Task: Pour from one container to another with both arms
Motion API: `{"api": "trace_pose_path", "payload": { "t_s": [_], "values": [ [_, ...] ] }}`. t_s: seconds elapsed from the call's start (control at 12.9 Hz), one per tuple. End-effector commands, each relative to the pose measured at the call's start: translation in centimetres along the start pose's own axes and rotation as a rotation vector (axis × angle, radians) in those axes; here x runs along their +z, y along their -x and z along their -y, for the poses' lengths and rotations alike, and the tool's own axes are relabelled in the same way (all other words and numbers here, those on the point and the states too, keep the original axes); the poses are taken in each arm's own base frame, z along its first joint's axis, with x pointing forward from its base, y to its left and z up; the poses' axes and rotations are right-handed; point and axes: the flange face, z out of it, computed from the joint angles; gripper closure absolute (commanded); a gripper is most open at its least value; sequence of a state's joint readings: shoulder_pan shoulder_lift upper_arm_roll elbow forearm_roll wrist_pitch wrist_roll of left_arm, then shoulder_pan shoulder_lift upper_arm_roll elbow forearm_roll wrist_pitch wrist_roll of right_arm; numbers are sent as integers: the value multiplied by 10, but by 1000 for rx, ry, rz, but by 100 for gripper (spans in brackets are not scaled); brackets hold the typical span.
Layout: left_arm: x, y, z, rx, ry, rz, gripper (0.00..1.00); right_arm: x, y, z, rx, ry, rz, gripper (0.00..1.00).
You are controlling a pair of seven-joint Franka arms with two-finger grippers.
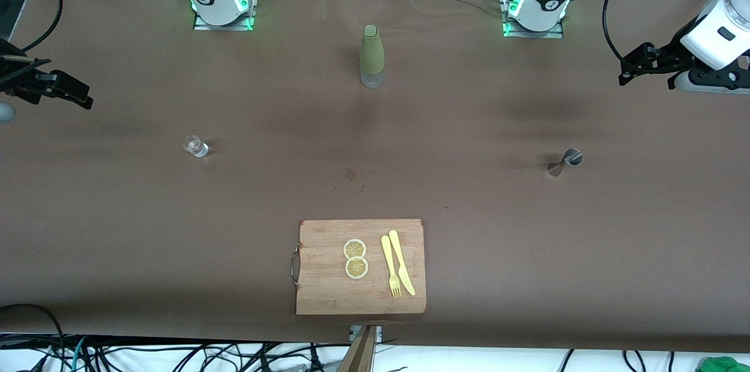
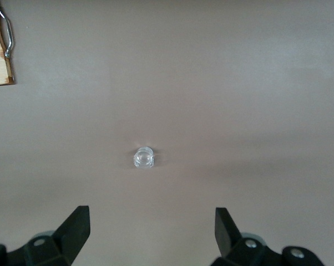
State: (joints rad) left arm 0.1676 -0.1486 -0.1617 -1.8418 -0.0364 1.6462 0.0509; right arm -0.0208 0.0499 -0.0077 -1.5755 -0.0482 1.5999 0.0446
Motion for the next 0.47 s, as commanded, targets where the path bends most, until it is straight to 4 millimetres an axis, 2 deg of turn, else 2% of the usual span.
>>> {"api": "trace_pose_path", "payload": {
  "t_s": [0.0, 0.39],
  "values": [
    [0, 4, -2, -2, -30, 4, 0, -6, -3, 2, 17, -4, -7, 0],
    [6, -1, -4, 1, -28, 6, 0, -5, -3, 3, 20, -33, -5, 0]
  ]
}}
